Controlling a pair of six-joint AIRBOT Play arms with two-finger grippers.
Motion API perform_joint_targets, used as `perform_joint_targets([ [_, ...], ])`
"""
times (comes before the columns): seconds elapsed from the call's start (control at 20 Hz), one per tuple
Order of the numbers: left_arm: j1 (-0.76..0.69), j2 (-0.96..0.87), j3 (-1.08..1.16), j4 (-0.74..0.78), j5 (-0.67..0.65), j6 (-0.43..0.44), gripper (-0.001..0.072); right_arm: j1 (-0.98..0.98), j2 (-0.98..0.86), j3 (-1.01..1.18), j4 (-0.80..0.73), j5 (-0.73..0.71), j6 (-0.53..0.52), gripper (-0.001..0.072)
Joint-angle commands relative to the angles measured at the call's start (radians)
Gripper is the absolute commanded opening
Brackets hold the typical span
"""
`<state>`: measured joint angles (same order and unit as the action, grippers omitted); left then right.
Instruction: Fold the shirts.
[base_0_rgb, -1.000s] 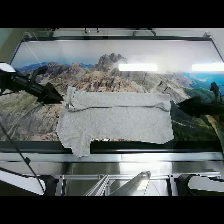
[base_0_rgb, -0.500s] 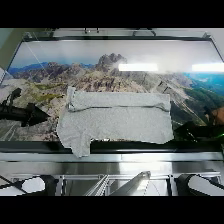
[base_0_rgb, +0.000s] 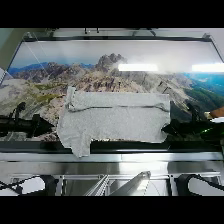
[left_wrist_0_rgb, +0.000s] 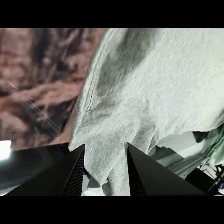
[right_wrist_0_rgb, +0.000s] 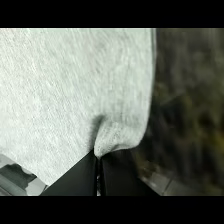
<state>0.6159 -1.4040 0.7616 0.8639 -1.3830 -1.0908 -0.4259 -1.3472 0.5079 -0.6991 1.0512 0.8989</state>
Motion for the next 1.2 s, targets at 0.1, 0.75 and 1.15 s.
perform_joint_targets([
  [0.1, 0.001, 0.002, -0.102, -0.002, -0.057, -0.002, 0.0328, -0.002, 0.02, 0.024, 0.049, -0.004, -0.008, 0.0015],
  [0.75, -0.269, 0.001, -0.177, -0.167, 0.131, 0.08, 0.0016, -0.001, 0.02, 0.024, 0.049, 0.021, -0.004, 0.0014],
  [1.15, -0.087, 0.228, -0.137, -0.212, -0.143, 0.044, 0.0016, -0.144, 0.085, 0.024, 0.048, 0.275, 0.135, 0.0014],
])
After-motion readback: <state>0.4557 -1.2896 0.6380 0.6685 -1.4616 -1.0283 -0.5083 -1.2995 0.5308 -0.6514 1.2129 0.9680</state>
